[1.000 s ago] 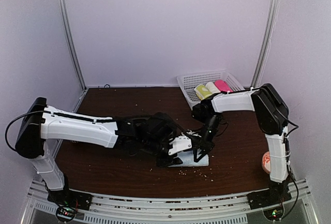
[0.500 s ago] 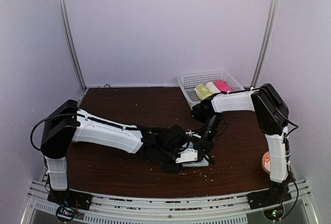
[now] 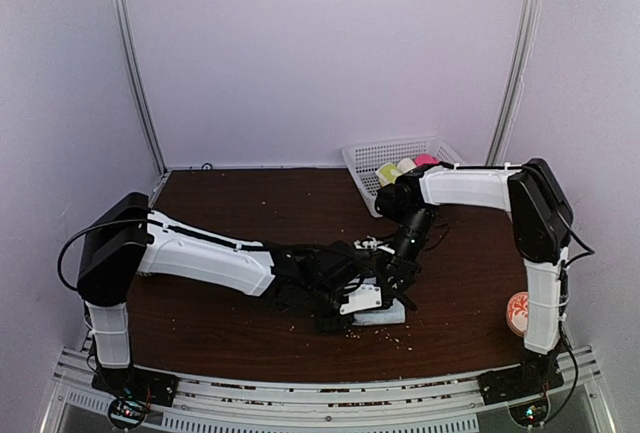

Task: Roll the towels
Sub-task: Roll the towel at the center of the board.

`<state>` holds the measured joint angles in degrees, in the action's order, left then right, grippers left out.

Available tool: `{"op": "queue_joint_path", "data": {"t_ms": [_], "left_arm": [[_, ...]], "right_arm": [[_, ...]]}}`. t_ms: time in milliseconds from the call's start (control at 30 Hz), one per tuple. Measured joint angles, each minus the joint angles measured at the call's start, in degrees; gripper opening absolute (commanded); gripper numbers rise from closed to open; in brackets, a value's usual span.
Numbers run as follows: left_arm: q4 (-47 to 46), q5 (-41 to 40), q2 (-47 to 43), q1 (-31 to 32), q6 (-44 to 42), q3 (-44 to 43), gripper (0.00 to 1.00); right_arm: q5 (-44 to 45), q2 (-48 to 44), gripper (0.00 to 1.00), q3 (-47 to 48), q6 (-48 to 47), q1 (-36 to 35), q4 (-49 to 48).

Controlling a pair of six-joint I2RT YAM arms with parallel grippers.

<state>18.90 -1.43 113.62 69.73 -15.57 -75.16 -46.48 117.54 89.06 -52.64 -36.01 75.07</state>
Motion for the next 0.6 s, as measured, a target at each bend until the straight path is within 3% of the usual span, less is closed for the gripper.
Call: {"op": "queue_joint_path", "data": {"t_ms": [233,600], "left_arm": [[1.5,4.7,-1.6,0.0,6.8,1.0,0.11],[2.8,8.4,-1.6,0.1,11.9,0.6,0.10]], "right_arm": [[5.4,-5.0,0.26,-2.4,8.7,0.5,-6.8],[14.3,0.3,0.20,-5.4,17.7,-1.7,-16.4]]}}
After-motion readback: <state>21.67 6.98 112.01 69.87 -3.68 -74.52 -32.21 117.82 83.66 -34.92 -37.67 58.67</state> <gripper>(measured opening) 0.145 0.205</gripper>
